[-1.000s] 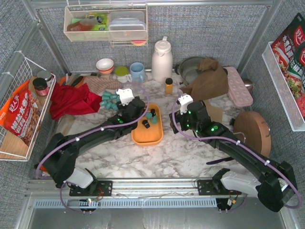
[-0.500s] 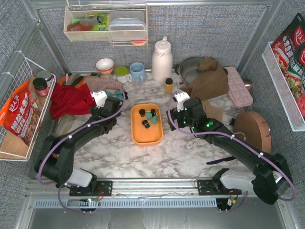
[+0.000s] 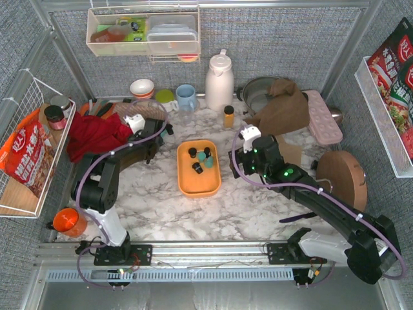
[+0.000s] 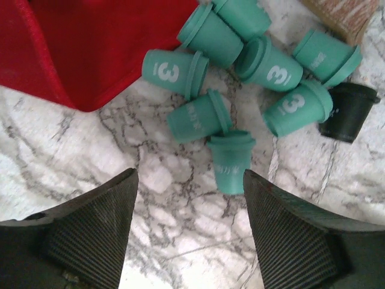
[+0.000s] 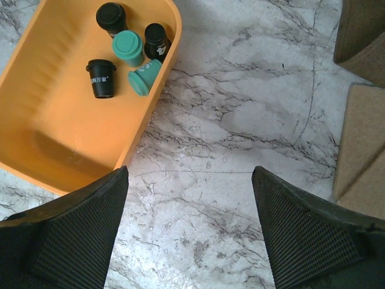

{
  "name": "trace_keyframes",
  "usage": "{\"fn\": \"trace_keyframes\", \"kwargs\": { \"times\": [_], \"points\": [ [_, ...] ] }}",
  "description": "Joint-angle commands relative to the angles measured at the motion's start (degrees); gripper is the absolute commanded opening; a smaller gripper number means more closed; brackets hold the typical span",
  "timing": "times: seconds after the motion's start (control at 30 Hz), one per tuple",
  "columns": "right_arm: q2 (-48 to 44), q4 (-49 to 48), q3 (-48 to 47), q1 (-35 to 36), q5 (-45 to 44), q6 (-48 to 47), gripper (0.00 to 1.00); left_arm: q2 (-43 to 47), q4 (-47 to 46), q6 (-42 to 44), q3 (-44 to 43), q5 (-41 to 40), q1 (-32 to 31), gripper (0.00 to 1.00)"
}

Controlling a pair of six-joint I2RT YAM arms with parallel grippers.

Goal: Mix the coffee capsules in the storage basket

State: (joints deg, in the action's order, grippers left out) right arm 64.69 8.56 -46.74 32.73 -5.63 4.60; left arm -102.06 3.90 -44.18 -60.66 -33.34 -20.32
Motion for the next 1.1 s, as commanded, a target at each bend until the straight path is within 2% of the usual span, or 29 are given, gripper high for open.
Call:
{"fn": "trace_keyframes", "kwargs": {
  "times": [0.0,0.1,0.33,0.57,0.73,1.07],
  "points": [
    [-0.64,-0.31,0.16,0.05,0.35,0.15,0.88,-3.26,-1.79,-1.53,-2.91,3.31,1.07,0.76],
    [-0.94,-0.15,0.22,0.07,0.59,0.15,0.88,-4.95,-2.28,-1.12,-4.28,5.41,1.08,0.68],
    [-1.13,-0.03,0.12,0.10,0.85,0.06,0.88,-6.98,-1.62,-1.12,-5.93,9.60,1.07,0.65],
    [-1.23,0.07,0.07,0.03,1.22,-0.03,0.88,-10.81,0.35,0.31,-7.89,7.60,1.14,0.63],
    [-1.23,0.13,0.08,0.05,1.29,-0.11,0.88,-11.59,-0.04,1.83,-8.81,7.28,1.16,0.52],
    [-1.06,0.38,-0.02,0.05,1.33,-0.20,0.88,-12.72,0.32,4.02,-8.60,6.34,1.29,0.42]
  ]
}}
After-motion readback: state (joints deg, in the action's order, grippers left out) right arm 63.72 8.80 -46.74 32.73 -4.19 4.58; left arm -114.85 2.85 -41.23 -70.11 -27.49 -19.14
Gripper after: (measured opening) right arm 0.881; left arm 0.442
